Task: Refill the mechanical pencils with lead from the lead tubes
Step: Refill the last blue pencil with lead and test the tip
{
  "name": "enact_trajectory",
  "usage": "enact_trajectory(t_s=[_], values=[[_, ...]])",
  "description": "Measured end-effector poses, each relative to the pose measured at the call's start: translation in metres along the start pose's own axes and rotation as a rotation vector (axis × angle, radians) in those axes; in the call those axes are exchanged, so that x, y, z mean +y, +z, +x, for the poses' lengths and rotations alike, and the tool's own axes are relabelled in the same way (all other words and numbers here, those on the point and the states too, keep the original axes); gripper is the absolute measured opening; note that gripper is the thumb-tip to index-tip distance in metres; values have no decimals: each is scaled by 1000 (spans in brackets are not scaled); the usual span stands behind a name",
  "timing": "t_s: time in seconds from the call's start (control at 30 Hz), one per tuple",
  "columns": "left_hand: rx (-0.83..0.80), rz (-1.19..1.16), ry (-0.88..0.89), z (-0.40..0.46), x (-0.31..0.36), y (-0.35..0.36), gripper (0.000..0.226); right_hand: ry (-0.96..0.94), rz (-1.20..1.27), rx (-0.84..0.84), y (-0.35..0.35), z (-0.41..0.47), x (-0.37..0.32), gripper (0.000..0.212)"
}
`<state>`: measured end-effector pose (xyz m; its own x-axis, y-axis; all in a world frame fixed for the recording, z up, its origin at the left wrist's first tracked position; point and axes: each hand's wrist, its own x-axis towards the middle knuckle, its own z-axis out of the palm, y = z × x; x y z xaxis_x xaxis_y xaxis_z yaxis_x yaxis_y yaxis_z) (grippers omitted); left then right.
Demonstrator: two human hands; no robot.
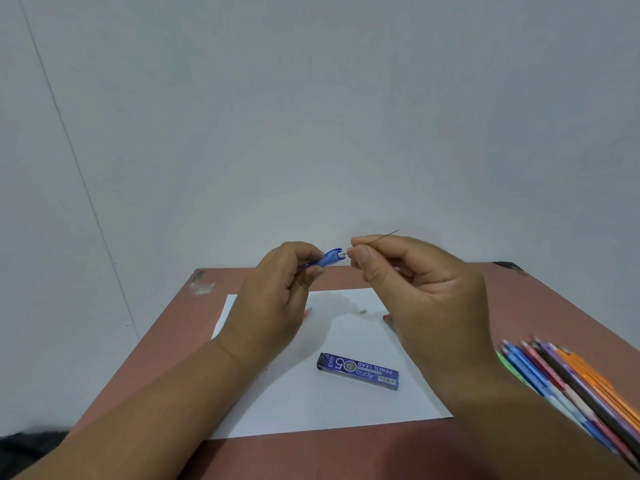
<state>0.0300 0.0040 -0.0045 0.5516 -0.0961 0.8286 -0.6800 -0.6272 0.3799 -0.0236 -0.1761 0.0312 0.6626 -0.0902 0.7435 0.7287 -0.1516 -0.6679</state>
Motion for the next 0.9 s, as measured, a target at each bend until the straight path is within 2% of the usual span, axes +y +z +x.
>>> enact_trajectory(t_s=[0.43,0.63,0.9], values=[[-4,1,2,1,1,-2,14,-31,-23,-8,-1,0,2,17],[-17,0,-1,0,0,-2,14,-146,-153,-13,2,3,11,15],[-39,-40,-32,-1,-3,0,20,-175,-216,-13,1,3,15,18]])
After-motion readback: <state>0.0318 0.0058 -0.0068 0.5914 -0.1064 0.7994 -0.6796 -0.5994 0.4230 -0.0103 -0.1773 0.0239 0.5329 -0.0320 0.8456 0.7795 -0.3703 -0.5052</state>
